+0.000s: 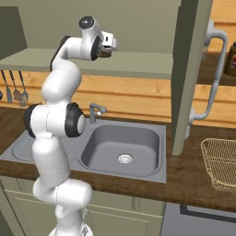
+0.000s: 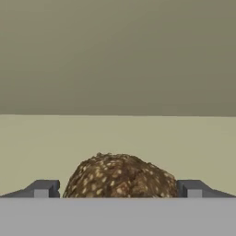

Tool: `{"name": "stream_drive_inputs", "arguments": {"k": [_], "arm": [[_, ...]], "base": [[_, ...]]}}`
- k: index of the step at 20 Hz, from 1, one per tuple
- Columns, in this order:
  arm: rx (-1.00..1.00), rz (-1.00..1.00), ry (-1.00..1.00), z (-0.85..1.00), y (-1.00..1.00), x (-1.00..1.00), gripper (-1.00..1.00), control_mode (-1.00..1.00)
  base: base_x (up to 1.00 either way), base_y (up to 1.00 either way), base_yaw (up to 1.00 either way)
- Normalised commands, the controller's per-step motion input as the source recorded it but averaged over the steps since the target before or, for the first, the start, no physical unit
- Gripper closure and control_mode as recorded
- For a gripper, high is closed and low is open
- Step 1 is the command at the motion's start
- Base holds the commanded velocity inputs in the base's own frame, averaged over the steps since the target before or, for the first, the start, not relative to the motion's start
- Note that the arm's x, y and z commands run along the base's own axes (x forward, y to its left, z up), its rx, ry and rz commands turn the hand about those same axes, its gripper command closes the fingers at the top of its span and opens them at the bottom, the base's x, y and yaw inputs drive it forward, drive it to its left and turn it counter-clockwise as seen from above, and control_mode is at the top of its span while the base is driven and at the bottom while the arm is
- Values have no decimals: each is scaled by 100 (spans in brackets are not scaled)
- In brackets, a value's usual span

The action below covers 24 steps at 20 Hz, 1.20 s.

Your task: Open the cabinet, pick up the bread from the cabinet and place it in the basket. Then move the basket to the dining counter.

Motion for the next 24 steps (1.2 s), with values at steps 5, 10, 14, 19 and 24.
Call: {"name": "stream_drive_inputs", "arguments": {"k": [5, 10, 14, 19, 24], "arm": [[-4, 0, 2, -21, 0, 31, -100, -100], [-6, 0, 6, -58, 0, 5, 100, -100], [-4, 0, 0, -23, -1, -8, 100, -100], [-6, 0, -11, 0, 0, -59, 100, -100], [-9, 0, -6, -6, 0, -100, 100, -100]], "base": [[0, 0, 0], [0, 0, 0], [0, 0, 0], [0, 0, 0], [0, 0, 0]]}}
